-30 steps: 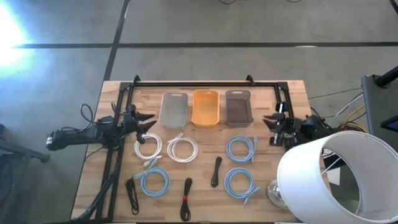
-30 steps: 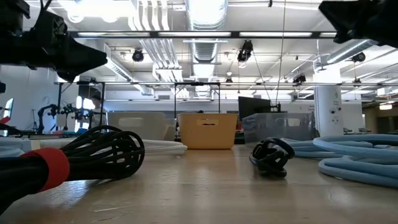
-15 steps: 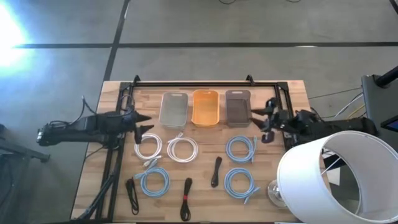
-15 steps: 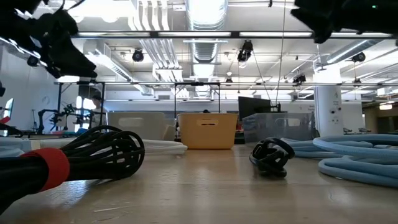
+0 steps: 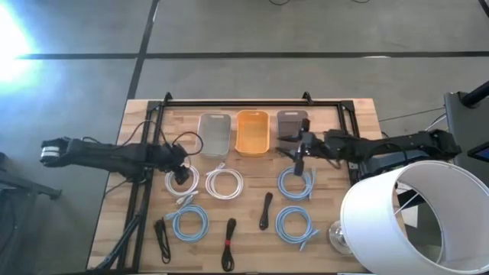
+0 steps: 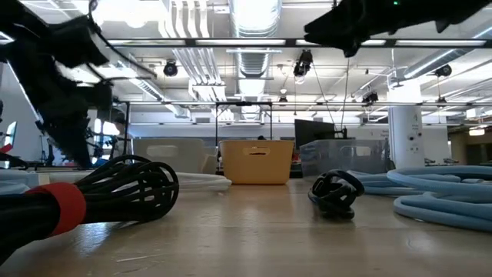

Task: Sort HDMI cables
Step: Put the left white HDMI cable into the gray bin

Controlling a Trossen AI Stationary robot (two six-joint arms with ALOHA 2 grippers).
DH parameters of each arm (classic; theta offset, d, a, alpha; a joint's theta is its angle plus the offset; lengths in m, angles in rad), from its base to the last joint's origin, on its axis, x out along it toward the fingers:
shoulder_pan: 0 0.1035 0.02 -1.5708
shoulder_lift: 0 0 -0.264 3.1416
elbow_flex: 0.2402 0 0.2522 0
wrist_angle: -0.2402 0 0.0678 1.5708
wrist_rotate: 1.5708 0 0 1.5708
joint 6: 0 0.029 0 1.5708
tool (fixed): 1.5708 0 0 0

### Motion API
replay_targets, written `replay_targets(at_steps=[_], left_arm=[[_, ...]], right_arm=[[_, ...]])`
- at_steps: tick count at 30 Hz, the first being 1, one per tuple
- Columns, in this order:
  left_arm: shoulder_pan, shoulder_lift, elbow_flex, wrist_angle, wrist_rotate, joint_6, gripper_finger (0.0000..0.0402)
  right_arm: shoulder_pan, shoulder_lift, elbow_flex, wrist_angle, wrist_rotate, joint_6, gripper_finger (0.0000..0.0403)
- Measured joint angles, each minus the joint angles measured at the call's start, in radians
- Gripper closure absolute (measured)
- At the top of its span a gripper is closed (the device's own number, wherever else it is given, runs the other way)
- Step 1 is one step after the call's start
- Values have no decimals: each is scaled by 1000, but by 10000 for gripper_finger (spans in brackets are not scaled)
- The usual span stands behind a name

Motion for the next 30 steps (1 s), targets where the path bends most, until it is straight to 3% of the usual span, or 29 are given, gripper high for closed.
replay_targets(at_steps=[11, 15, 21, 27, 30], left_arm=[[-2, 194, -3, 7, -3, -14, 193], [-1, 235, -4, 60, -6, -13, 242], [-1, 234, 9, 106, -24, -17, 375], [-11, 208, 117, 31, -35, 9, 381], [-29, 210, 203, -92, -76, 19, 385]], right_arm=[[0, 146, 126, -84, -3, -1, 246], [0, 168, 147, -86, -3, -16, 251], [0, 176, 150, -87, -3, -31, 254], [0, 174, 145, -87, -3, -31, 253], [-1, 174, 145, -87, -3, -30, 258]])
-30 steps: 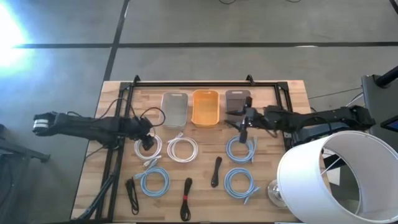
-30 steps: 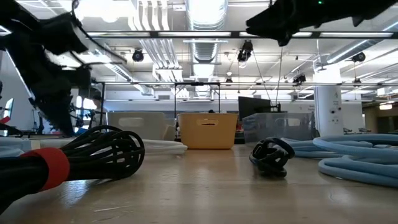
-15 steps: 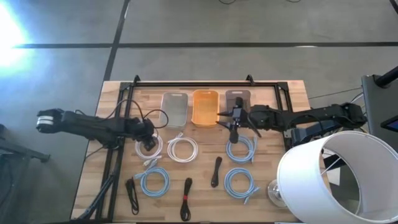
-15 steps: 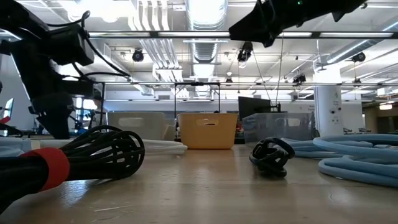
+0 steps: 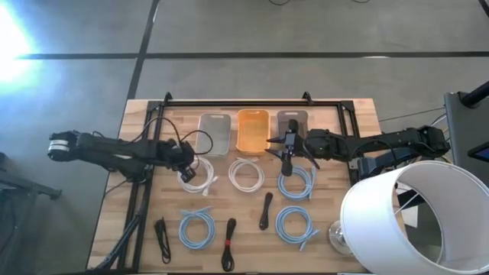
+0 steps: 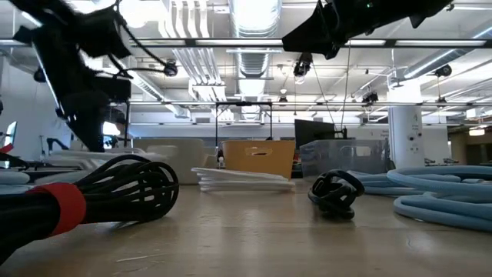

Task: Sort HDMI cables
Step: Put the left white HDMI cable into the gray bin

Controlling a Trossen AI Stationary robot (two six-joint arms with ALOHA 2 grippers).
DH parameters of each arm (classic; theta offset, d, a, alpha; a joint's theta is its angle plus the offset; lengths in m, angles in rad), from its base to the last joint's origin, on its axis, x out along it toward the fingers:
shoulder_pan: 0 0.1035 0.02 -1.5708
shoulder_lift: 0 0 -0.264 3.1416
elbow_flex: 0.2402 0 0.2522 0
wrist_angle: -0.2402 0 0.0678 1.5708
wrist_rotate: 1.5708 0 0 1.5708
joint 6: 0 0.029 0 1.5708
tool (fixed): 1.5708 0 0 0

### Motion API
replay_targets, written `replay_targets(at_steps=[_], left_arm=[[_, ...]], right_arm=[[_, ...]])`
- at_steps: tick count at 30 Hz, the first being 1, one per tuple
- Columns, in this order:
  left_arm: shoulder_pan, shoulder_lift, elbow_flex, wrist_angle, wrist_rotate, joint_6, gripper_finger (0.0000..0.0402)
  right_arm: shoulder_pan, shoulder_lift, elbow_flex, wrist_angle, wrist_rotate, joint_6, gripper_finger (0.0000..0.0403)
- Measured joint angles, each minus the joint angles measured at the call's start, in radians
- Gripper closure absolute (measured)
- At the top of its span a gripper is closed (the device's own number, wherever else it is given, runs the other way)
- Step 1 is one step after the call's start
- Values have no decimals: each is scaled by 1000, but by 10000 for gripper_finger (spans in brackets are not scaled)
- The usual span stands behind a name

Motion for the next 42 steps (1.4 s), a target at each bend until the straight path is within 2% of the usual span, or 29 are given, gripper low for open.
replay_targets(at_steps=[4, 9, 15, 17, 20, 27, 31, 36, 42], left_arm=[[-43, 0, 133, -67, -61, 32, 385], [-83, 0, 281, -64, -206, 127, 384], [-51, 22, 378, -24, -458, 235, 383], [-14, 45, 385, 5, -502, 267, 382], [60, 96, 384, 56, -481, 280, 382], [238, 265, 383, 60, -442, 266, 381], [315, 348, 384, 61, -381, 261, 376], [360, 432, 384, 63, -389, 276, 343], [364, 492, 386, 69, -457, 346, 302]], right_arm=[[0, 0, 0, 0, 0, 0, 263], [0, 0, -1, 0, 0, 5, 270], [0, 0, -1, 0, 0, 34, 276], [0, 0, -2, 0, 0, 35, 278], [0, 0, -2, 0, 0, 37, 277], [1, 0, -2, 0, -1, 37, 277], [1, 0, -2, 0, -1, 37, 282], [1, 0, -4, 0, -1, 37, 284], [1, 0, -4, 0, -3, 37, 280]])
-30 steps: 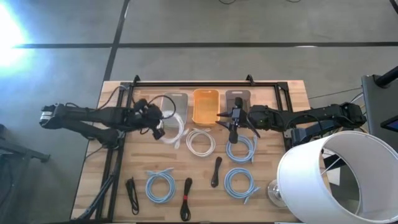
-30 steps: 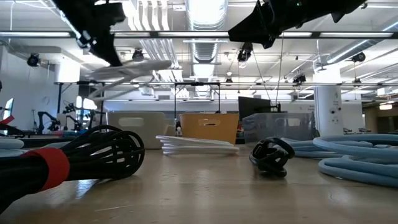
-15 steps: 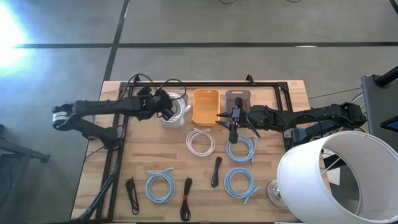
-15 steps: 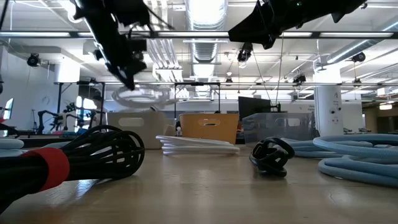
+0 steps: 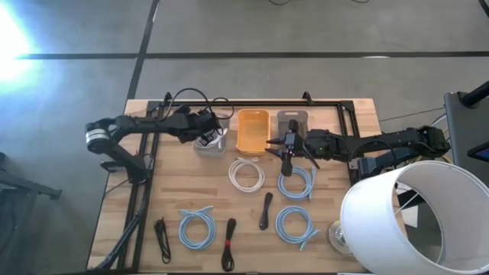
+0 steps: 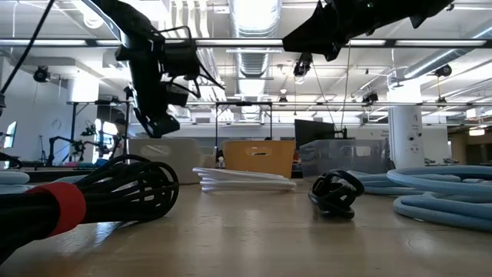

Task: Sort HDMI cables
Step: Put the left white HDMI cable into the gray bin, then put the white HDMI cable into the gray bin

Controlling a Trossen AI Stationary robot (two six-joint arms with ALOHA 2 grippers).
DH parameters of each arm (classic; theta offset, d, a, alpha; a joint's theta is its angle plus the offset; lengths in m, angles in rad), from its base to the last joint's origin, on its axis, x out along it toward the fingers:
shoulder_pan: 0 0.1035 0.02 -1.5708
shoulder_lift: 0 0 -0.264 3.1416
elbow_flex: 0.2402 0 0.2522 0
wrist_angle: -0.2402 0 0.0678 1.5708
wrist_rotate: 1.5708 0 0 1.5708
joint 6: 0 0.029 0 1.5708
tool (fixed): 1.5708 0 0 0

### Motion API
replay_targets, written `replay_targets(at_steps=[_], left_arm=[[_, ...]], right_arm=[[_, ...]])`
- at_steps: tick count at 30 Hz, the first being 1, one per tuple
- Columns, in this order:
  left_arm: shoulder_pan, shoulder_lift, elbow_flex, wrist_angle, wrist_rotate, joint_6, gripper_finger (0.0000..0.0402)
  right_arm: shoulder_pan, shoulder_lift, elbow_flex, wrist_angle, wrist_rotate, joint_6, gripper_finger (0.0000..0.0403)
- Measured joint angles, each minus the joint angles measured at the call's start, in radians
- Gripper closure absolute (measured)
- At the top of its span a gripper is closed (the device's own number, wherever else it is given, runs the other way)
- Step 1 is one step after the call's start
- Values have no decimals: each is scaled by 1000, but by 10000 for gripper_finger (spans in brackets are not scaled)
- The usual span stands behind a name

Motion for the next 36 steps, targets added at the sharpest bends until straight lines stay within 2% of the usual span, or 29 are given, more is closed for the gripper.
replay_targets(at_steps=[5, 10, 17, 22, 26, 28, 33, 36], left_arm=[[-4, -1, 0, -2, -10, 7, 272], [-18, -60, 0, -2, -10, 38, 250], [-42, -155, 0, -3, 11, 72, 233], [-78, -219, -1, 4, 116, 70, 232], [-119, -251, -2, 26, 205, 67, 232], [-142, -260, -2, 36, 221, 69, 232], [-191, -264, -3, 38, 228, 71, 232], [-209, -262, -3, 39, 230, 71, 232]], right_arm=[[0, 0, 0, 0, 0, 0, 285], [0, 0, -2, 1, 0, 13, 289], [9, 12, -8, 1, -22, 2, 268], [11, 84, 3, 5, -113, 13, 249], [11, 182, 57, -13, -117, 67, 237], [10, 230, 105, -73, -119, 120, 234], [14, 349, 257, -391, -121, 233, 234], [16, 435, 329, -509, -121, 322, 234]])
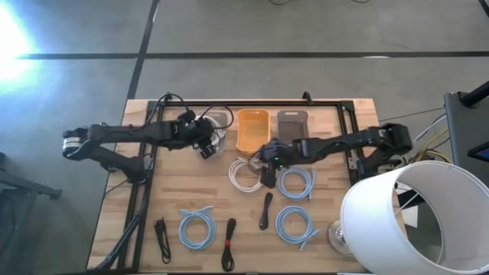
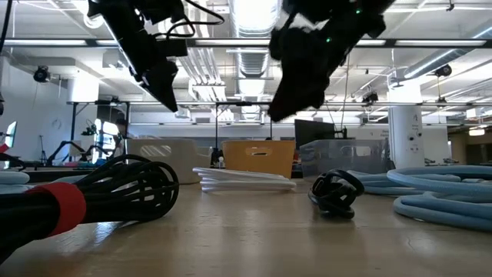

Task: Sort HDMI cables
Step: Put the white HDMI cable into the gray bin

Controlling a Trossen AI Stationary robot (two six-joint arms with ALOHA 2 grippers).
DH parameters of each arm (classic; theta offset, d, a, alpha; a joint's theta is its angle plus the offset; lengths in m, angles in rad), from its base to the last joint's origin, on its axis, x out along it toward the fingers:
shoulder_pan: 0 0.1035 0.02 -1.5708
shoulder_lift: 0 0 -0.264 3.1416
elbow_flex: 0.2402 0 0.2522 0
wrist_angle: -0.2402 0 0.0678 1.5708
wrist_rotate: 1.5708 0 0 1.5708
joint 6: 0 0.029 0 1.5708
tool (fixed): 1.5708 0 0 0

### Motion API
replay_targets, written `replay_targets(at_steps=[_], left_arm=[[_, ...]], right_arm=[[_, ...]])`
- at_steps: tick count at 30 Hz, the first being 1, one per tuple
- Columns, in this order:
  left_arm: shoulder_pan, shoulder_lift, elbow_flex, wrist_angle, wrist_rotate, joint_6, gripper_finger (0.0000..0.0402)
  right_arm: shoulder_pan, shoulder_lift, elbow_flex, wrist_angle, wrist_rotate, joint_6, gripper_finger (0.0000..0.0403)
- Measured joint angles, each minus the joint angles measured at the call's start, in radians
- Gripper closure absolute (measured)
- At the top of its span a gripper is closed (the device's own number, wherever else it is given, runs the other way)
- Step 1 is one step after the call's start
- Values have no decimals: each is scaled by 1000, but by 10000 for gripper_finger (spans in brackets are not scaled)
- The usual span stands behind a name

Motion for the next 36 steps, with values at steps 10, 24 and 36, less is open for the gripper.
replay_targets(at_steps=[10, 24, 36], left_arm=[[-9, 1, 0, 4, -3, 11, 232], [-9, 2, 0, 3, -3, 34, 232], [-9, 2, -1, 3, 2, 34, 232]], right_arm=[[0, 282, 159, -98, 12, 211, 234], [37, 406, 329, -361, 161, 272, 236], [110, 273, 312, -311, 59, 194, 236]])
